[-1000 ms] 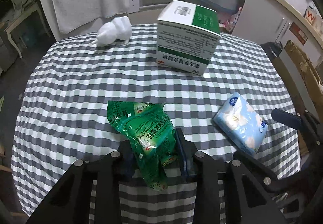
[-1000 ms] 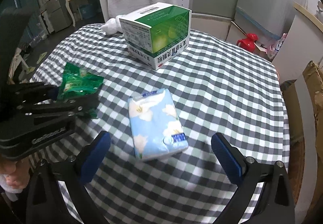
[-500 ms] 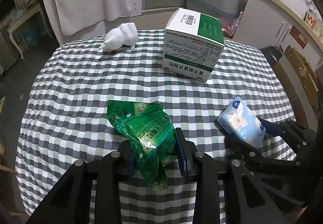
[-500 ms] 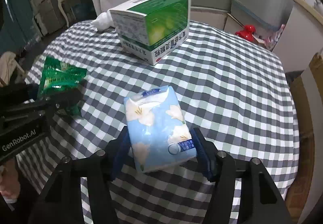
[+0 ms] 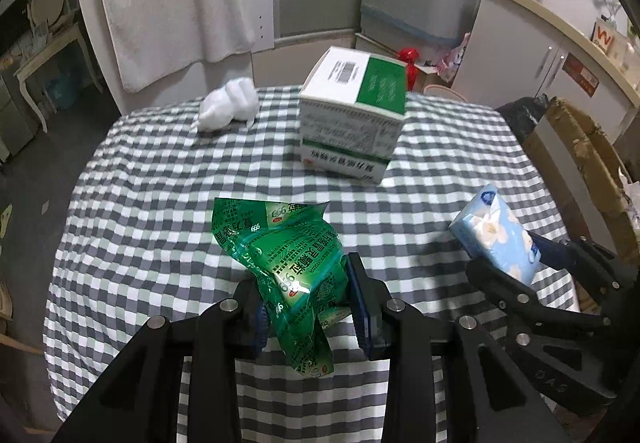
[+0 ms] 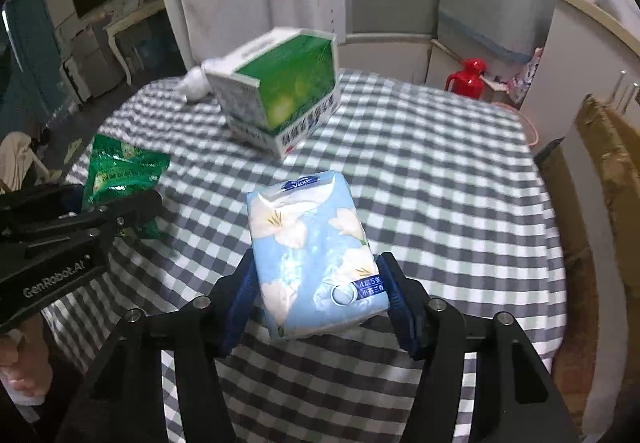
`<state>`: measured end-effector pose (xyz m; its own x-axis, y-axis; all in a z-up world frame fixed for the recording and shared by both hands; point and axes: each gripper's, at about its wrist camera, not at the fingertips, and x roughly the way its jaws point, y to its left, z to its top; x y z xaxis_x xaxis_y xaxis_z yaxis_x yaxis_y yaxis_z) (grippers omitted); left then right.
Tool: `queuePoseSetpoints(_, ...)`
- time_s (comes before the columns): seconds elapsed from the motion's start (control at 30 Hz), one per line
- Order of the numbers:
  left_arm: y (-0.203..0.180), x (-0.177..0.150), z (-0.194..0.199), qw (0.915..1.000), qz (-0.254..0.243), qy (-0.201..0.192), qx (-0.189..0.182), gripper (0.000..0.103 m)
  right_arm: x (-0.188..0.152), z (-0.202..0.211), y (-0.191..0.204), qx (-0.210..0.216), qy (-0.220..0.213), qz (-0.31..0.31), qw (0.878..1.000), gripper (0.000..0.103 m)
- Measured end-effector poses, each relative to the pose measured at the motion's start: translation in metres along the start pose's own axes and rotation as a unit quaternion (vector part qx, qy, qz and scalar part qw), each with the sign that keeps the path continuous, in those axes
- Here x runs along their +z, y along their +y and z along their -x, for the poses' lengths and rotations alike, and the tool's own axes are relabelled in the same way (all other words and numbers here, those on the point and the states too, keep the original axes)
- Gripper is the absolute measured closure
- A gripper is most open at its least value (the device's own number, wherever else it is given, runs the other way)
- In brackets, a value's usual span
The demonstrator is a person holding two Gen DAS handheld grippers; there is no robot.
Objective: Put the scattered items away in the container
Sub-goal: 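Carry the green packet and blue tissue pack over to the cardboard box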
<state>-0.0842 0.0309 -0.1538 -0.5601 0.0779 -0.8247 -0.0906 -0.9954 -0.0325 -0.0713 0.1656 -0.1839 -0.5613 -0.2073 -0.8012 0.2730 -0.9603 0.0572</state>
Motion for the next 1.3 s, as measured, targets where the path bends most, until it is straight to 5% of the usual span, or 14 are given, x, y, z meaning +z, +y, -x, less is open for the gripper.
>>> queuePoseSetpoints(0.5,-0.034,0.016,0.079,0.9962,-0.017,-0.085,-0.012,0.069,0.007,0.098,-0.021,-0.021,-0.097,-0.029,0.995,0.045)
queuePoseSetpoints(1.3,-0.072,0.017,0.155,0.9855,-0.037,-0.164,-0.026,0.069,-0.01,0.196,-0.028,-0.047,-0.167,-0.034,0.984,0.045)
